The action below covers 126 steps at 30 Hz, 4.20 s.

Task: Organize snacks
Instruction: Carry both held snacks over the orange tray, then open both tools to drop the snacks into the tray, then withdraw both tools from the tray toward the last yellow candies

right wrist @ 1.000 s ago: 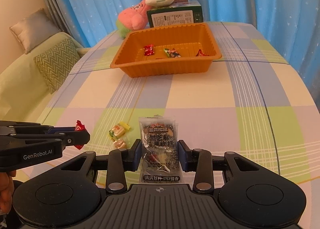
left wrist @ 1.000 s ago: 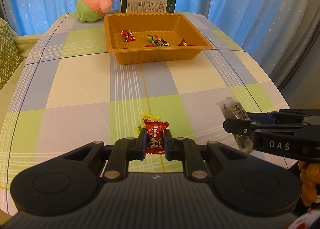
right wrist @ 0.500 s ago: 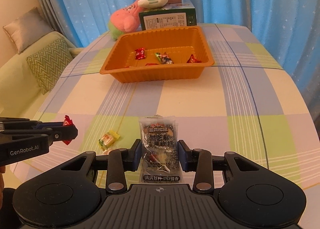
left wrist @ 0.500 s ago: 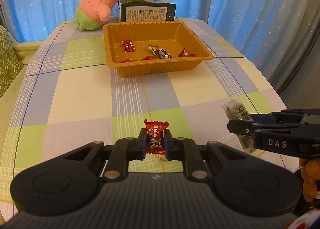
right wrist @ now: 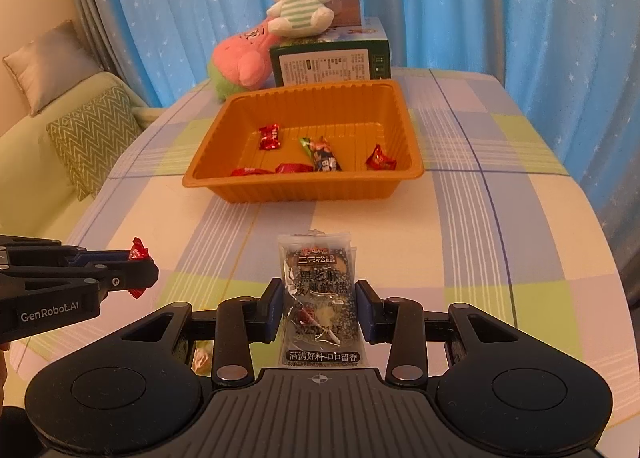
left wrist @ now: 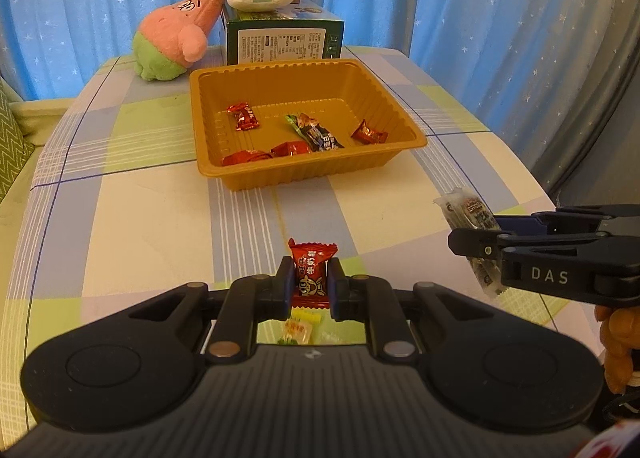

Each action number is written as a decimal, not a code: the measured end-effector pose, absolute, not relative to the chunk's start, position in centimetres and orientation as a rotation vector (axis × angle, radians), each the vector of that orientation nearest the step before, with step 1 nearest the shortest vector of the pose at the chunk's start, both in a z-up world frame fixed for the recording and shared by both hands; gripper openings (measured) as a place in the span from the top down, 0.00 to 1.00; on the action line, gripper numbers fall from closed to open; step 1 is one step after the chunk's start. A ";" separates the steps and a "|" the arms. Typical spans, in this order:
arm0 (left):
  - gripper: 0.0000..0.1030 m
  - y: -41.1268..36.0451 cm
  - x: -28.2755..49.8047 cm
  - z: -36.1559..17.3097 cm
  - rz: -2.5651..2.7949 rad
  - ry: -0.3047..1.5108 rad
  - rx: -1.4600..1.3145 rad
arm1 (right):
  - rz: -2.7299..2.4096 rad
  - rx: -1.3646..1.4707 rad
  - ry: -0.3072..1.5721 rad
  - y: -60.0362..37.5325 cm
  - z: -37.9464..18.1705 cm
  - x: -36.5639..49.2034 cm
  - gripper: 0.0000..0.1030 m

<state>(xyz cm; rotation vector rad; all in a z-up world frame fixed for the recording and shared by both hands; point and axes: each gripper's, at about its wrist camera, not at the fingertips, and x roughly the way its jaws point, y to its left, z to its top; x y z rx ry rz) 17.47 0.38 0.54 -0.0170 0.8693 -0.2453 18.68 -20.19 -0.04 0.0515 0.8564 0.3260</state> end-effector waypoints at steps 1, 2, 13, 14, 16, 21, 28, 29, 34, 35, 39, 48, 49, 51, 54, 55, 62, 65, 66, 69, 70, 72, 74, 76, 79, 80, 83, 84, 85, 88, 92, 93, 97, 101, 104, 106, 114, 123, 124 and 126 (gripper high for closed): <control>0.86 0.4 18.0 0.7 -0.247 0.868 -0.017 | 0.327 0.050 0.855 -20.2 0.0 19.0 0.63; 0.86 0.4 18.4 0.8 -0.248 0.865 -0.016 | 0.329 0.047 0.852 -20.2 0.1 19.4 0.63; 0.86 1.0 25.2 2.4 -0.239 0.830 -0.033 | 0.339 0.051 0.796 -19.6 2.3 26.3 0.63; 0.86 1.1 25.9 2.5 -0.236 0.825 -0.033 | 0.339 0.050 0.790 -19.5 2.4 26.9 0.63; 0.86 1.4 27.0 2.7 -0.231 0.817 -0.042 | 0.341 0.051 0.786 -19.3 2.7 28.3 0.63; 0.86 2.0 29.9 2.7 -0.212 0.815 -0.037 | 0.340 0.047 0.785 -19.0 2.8 31.3 0.63; 0.86 2.5 33.4 1.8 -0.184 0.826 -0.047 | 0.316 0.079 0.801 -18.9 2.3 34.9 0.63; 0.86 2.5 33.9 1.6 -0.184 0.830 -0.052 | 0.313 0.083 0.803 -18.9 2.1 35.4 0.63; 0.86 2.4 35.9 0.9 -0.176 0.839 -0.047 | 0.303 0.101 0.818 -18.5 1.6 37.1 0.63; 0.86 2.5 36.2 0.8 -0.175 0.840 -0.052 | 0.302 0.106 0.819 -18.5 1.6 37.3 0.63; 0.77 2.8 37.3 0.2 -0.163 0.842 -0.086 | 0.308 0.108 0.820 -18.1 1.4 37.6 0.63; 0.63 3.9 36.6 -0.5 -0.144 0.850 -0.088 | 0.298 0.115 0.840 -18.3 0.7 37.6 0.63; 0.62 4.0 36.5 -0.5 -0.141 0.850 -0.085 | 0.295 0.115 0.840 -18.3 0.7 37.7 0.63; 0.56 4.2 36.2 -0.5 -0.136 0.846 -0.075 | 0.289 0.113 0.836 -18.5 0.8 37.8 0.63; 0.51 4.2 35.9 -0.4 -0.137 0.840 -0.065 | 0.279 0.113 0.830 -18.8 1.0 38.0 0.63; 0.51 4.1 35.8 -0.4 -0.140 0.839 -0.063 | 0.277 0.113 0.829 -18.8 1.1 38.1 0.63; 0.34 3.7 35.0 0.2 -0.156 0.814 -0.046 | 0.286 0.125 0.800 -18.7 1.1 39.2 0.63; 0.28 3.6 34.1 0.4 -0.157 0.791 -0.023 | 0.278 0.132 0.793 -18.9 1.4 39.2 0.56; 0.28 3.6 33.8 0.5 -0.154 0.784 -0.021 | 0.278 0.134 0.785 -19.0 1.6 39.0 0.52; 0.27 3.9 32.8 0.4 -0.143 0.767 -0.034 | 0.274 0.130 0.779 -19.3 1.9 38.1 0.50; 0.27 3.9 32.4 0.4 -0.139 0.765 -0.038 | 0.274 0.132 0.782 -19.5 1.9 37.6 0.49; 0.27 3.9 31.5 0.4 -0.129 0.762 -0.037 | 0.267 0.129 0.786 -19.7 2.1 36.9 0.49; 0.27 3.8 30.5 0.5 -0.122 0.754 -0.036 | 0.267 0.131 0.789 -19.9 2.2 35.8 0.49; 0.27 3.8 29.4 0.6 -0.111 0.750 -0.039 | 0.265 0.140 0.789 -20.2 2.4 34.4 0.49; 0.27 3.8 27.8 0.9 -0.107 0.744 -0.031 | 0.263 0.133 0.791 -20.4 2.6 32.0 0.49; 0.27 3.8 27.2 1.1 -0.105 0.745 -0.028 | 0.256 0.124 0.792 -20.4 2.6 31.2 0.49; 0.27 3.8 25.1 1.5 -0.100 0.752 -0.030 | 0.234 0.104 0.795 -20.7 2.5 28.3 0.49; 0.26 3.8 24.5 1.6 -0.100 0.755 -0.034 | 0.230 0.110 0.803 -20.9 2.4 27.3 0.49; 0.26 3.8 23.8 1.7 -0.101 0.758 -0.037 | 0.228 0.117 0.810 -21.1 2.3 26.5 0.49; 0.25 3.6 21.5 2.0 -0.109 0.766 -0.043 | 0.212 0.146 0.825 -21.7 2.2 23.8 0.49; 0.24 3.5 18.5 2.4 -0.118 0.786 -0.066 | 0.199 0.155 0.830 -22.0 2.4 20.6 0.49; 0.24 3.5 17.9 2.4 -0.120 0.792 -0.070 | 0.198 0.156 0.831 -21.9 2.5 19.7 0.49; 0.24 3.3 14.8 2.7 -0.103 0.805 -0.070 | 0.198 0.166 0.834 -21.8 2.7 16.4 0.49; 0.24 3.4 12.2 2.9 -0.098 0.819 -0.065 | 0.201 0.191 0.842 -21.9 3.0 13.8 0.48; 0.22 3.7 10.6 2.6 -0.095 0.832 -0.074 | 0.201 0.193 0.843 -21.7 3.2 12.2 0.48; 0.21 3.7 9.7 2.4 -0.092 0.839 -0.061 | 0.204 0.195 0.846 -21.6 3.2 11.2 0.48; 0.21 4.0 7.3 1.7 -0.095 0.855 -0.046 | 0.216 0.169 0.848 -20.7 3.0 8.4 0.48; 0.21 4.3 6.6 1.3 -0.090 0.857 -0.040 | 0.219 0.161 0.852 -20.3 2.8 7.8 0.48; 0.21 4.4 6.6 1.3 -0.089 0.857 -0.039 | 0.222 0.160 0.852 -20.3 2.7 7.8 0.48; 0.21 4.5 6.6 1.1 -0.087 0.859 -0.034 | 0.227 0.159 0.855 -20.1 2.5 7.8 0.48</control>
